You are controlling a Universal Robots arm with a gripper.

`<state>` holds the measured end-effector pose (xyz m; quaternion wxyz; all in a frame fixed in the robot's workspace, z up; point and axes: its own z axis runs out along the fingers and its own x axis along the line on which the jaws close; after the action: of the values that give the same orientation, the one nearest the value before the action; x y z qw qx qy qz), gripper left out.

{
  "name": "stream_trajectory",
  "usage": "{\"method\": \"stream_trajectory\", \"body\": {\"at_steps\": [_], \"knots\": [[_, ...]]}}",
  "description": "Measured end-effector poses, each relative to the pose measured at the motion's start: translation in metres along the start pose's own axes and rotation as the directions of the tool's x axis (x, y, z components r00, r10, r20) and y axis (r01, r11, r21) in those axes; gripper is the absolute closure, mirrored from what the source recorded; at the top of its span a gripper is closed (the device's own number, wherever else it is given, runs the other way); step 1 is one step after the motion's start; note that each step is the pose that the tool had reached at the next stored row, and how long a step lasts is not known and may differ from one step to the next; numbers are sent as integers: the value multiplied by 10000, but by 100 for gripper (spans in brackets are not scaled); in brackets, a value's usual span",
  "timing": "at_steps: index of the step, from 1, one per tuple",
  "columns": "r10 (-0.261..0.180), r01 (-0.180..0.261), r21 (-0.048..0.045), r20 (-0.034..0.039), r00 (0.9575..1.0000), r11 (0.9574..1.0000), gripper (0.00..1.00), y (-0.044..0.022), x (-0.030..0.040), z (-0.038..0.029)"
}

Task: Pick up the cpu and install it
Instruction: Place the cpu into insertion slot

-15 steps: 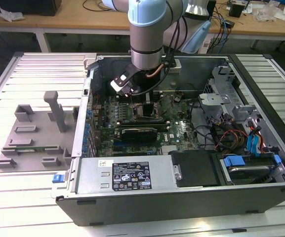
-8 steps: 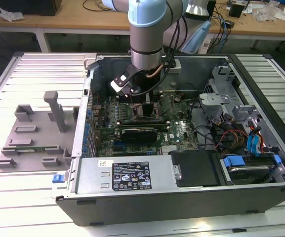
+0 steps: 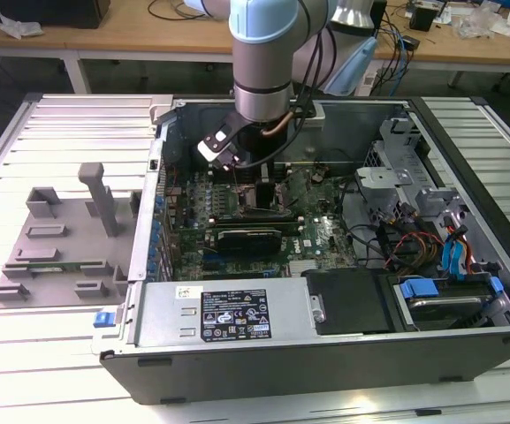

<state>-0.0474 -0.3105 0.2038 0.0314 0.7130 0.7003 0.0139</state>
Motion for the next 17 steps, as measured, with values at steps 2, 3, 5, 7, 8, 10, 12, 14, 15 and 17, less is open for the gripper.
{"method": "stream_trajectory", "body": {"at_steps": [2,3,5,7,8,10,12,14,15,17], "knots": [[0,0,0,-2,10000,10000,38,1,-1,-21],[0,0,0,-2,10000,10000,38,3,-1,-47],[0,0,-2,-6,10000,10000,38,4,-1,-61],[0,0,0,-4,10000,10000,38,4,-1,-64],[0,0,0,-3,10000,10000,46,4,-1,-66],[0,0,0,-3,10000,10000,71,5,-1,-69],[0,0,-1,-3,10000,10000,83,5,-1,-71],[0,0,0,-3,10000,10000,89,5,-1,-74],[0,0,-1,-3,10000,10000,89,5,-1,-75],[0,0,0,-2,10000,10000,89,5,-2,-76]]}}
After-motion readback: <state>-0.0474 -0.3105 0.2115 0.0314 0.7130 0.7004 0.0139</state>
